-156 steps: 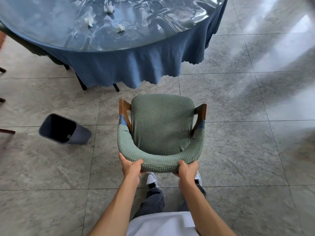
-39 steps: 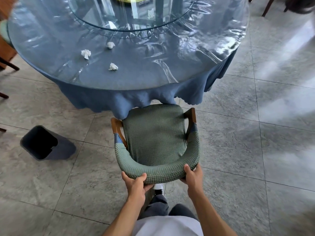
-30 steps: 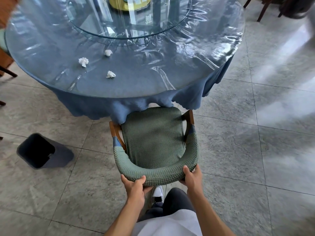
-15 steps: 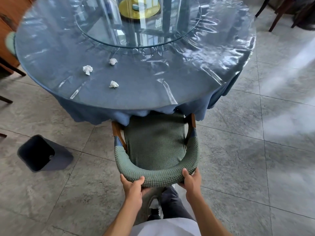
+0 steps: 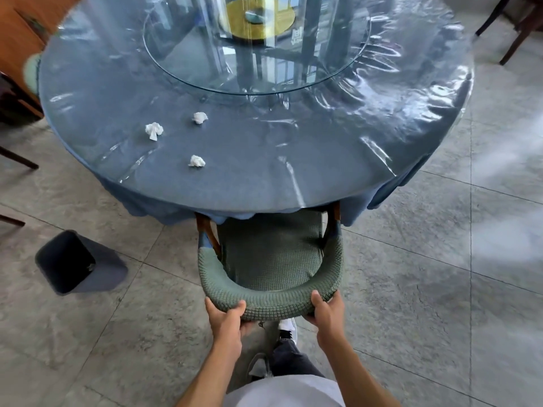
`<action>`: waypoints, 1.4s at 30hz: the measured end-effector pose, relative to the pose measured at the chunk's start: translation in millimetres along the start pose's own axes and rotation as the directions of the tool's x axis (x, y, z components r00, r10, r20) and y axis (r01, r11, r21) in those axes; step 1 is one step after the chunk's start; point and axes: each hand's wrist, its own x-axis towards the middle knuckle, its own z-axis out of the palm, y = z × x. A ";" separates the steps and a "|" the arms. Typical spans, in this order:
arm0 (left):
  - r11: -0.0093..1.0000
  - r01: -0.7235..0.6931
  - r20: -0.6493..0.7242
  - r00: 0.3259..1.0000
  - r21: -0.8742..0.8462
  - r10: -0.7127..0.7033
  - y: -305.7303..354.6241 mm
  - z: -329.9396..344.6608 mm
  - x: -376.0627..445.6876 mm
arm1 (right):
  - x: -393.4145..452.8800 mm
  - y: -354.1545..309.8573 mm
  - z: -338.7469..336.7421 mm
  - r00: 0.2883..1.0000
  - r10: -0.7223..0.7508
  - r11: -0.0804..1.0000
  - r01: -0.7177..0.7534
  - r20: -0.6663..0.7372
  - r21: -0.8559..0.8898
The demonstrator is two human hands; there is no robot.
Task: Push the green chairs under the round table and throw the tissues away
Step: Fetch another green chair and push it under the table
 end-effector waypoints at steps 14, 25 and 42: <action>0.994 -0.005 -0.017 1.000 -0.108 0.003 16.2 44.3 26.5 | 47.1 -48.6 14.4 0.997 0.000 1.000 0.000 0.075 -0.011; 0.993 0.016 0.009 1.000 -0.115 -0.015 39.5 65.3 46.2 | 67.4 -76.7 35.8 0.997 0.000 1.000 0.002 0.081 -0.022; 0.989 0.006 0.044 0.999 -0.146 0.000 101.9 102.9 71.3 | 95.1 -116.8 83.6 0.997 -0.003 0.999 0.001 0.081 0.034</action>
